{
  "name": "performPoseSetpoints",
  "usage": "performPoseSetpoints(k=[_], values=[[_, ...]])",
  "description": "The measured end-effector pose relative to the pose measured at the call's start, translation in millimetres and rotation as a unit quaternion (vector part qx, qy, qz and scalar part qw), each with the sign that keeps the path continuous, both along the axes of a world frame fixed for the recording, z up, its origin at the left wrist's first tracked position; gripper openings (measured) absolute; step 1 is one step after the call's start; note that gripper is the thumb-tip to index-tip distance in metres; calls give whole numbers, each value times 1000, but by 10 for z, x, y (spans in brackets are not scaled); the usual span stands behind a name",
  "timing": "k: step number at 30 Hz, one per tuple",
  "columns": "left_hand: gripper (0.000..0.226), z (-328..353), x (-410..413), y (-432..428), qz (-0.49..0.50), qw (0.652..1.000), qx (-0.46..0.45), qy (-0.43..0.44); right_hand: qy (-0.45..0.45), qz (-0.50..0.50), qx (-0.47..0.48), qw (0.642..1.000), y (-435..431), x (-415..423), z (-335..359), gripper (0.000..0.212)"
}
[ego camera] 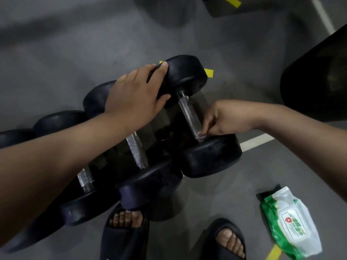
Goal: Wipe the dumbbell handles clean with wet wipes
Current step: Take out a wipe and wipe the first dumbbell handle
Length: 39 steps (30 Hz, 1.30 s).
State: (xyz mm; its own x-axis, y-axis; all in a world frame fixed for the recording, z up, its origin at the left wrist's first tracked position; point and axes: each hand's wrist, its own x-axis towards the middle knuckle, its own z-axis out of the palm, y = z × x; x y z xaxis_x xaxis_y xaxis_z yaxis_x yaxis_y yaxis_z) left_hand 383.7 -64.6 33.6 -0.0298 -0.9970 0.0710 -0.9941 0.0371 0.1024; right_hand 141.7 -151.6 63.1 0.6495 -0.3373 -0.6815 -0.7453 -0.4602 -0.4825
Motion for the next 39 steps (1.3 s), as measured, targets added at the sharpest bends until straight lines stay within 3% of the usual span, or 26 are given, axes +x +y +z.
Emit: performPoseSetpoints(k=[4, 9, 14, 18, 20, 24, 29, 34, 39], values=[[69, 4, 3, -7, -3, 1000, -4, 0, -45, -55, -37, 997, -15, 72, 16, 20], [69, 11, 0, -4, -5, 1000, -1, 2, 9, 11, -10, 1000, 17, 9, 29, 25], [69, 9, -1, -2, -5, 1000, -4, -5, -128, -67, -101, 984, -61, 41, -111, 23], [69, 4, -6, 4, -5, 1000, -1, -5, -90, -61, -69, 992, -90, -18, -154, 25], [69, 4, -4, 5, -4, 1000, -4, -5, -139, -126, -86, 979, -71, 34, -223, 17], [68, 11, -9, 8, -3, 1000, -9, -8, -239, -292, -123, 918, 29, 190, -422, 12], [68, 6, -9, 14, -5, 1000, -2, -10, -183, -278, -47, 942, 15, 50, -328, 17], [68, 4, -12, 12, -4, 1000, -9, -14, -228, -349, -85, 905, 53, 224, -447, 10], [68, 9, -26, 14, -5, 1000, -5, -14, -200, -315, -27, 927, 14, 87, -354, 19]])
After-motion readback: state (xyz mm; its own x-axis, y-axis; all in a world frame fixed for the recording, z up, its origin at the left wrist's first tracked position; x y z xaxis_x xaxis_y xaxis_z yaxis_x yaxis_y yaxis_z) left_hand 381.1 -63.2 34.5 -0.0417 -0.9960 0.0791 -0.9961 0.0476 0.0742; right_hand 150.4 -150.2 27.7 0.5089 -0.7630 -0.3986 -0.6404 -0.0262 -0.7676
